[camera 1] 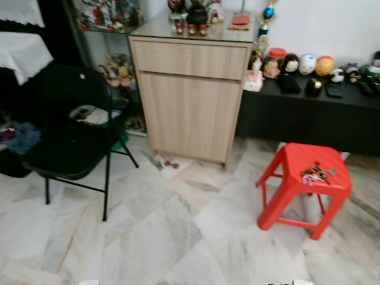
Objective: Hang keys on a hook
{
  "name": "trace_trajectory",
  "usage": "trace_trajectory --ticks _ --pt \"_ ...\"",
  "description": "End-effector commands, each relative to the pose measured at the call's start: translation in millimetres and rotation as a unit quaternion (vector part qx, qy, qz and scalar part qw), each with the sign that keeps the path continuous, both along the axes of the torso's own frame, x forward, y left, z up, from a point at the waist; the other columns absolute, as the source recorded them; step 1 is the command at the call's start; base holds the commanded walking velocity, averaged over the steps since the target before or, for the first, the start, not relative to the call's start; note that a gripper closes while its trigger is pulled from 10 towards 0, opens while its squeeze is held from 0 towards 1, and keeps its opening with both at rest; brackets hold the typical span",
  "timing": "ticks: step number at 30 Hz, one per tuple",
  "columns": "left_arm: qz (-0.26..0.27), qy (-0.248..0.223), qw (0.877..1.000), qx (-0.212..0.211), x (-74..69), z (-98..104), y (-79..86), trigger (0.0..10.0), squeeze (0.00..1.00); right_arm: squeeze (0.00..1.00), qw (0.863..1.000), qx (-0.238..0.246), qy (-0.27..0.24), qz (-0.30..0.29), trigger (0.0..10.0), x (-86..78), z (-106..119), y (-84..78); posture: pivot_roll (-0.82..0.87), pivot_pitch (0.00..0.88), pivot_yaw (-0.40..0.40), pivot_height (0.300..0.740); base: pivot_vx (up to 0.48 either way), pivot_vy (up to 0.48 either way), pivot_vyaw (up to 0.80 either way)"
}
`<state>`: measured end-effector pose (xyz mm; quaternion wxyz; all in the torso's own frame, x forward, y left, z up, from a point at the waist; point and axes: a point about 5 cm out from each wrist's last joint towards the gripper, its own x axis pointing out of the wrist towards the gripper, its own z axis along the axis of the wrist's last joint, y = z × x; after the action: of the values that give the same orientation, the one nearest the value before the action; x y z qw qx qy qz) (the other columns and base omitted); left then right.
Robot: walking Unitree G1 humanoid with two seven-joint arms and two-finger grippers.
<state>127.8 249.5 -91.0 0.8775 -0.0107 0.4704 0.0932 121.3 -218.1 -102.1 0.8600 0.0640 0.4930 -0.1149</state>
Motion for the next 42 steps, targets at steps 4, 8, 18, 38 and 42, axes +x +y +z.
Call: trace_trajectory --ticks 4,8,18,38,42 --pt "0.005 0.008 1.000 -0.008 -3.2 -1 0.1 10.0 0.00 0.00 1.000 0.000 -0.002 -0.001 10.0 0.8 0 2.0 0.15 0.000 -0.002 0.740 0.000 0.000 -0.73" --pt "0.002 0.007 1.000 -0.007 -2.8 -1 0.0 10.0 0.00 0.00 1.000 0.001 -0.004 0.000 10.0 1.3 0 3.3 0.15 0.000 -0.003 0.740 0.000 0.000 -0.53" --pt "-0.012 0.009 1.000 -0.001 -2.3 -1 -0.3 10.0 0.00 0.00 1.000 0.006 -0.015 0.007 10.0 11.0 1 16.5 0.15 0.000 -0.003 0.740 0.000 -0.286 0.00" --pt "-0.016 0.008 1.000 -0.001 -1.4 -1 -2.1 10.0 0.00 0.00 1.000 -0.007 -0.030 0.004 10.0 15.3 8 -13.5 0.16 0.000 -0.016 0.740 0.000 -0.110 -0.23" --pt "-0.026 0.009 1.000 0.004 -0.5 -1 -2.1 10.0 0.00 0.00 1.000 -0.009 -0.027 -0.006 10.0 10.2 8 -17.8 0.15 0.000 -0.014 0.740 0.000 -0.299 0.00"
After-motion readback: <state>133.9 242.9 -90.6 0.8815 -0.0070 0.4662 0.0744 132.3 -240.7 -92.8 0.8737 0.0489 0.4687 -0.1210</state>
